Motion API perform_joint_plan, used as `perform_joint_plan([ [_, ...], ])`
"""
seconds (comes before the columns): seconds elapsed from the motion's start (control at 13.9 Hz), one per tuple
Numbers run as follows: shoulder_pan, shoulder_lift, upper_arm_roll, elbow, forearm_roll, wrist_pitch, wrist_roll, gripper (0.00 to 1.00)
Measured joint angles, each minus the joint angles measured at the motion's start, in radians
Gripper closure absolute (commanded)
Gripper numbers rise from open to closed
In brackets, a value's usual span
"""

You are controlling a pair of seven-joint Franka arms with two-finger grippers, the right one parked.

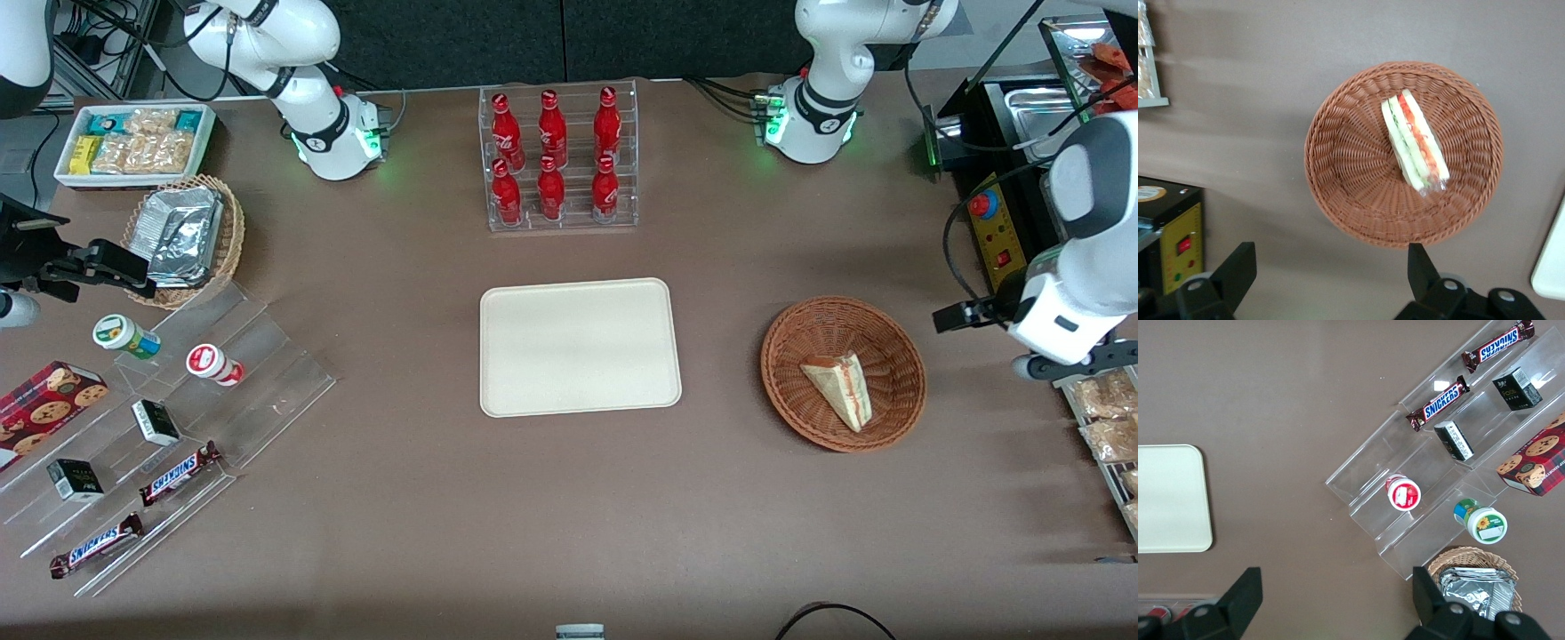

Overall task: Place sandwich from basket to tray
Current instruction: 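Move the left gripper over the wicker basket above the sandwich, then lower the open left gripper around the wrapped sandwich in the basket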

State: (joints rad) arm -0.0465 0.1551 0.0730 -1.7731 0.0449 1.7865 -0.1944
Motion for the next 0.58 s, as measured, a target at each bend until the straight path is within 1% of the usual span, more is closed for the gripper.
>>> perform_joint_plan([
  [0.29, 0.0, 0.0, 0.0, -0.115, -0.017, 0.148, -0.182, 0.0],
  [0.58, -0.003, -0.001, -0.003, -0.184, -0.061, 0.242, -0.262, 0.0],
])
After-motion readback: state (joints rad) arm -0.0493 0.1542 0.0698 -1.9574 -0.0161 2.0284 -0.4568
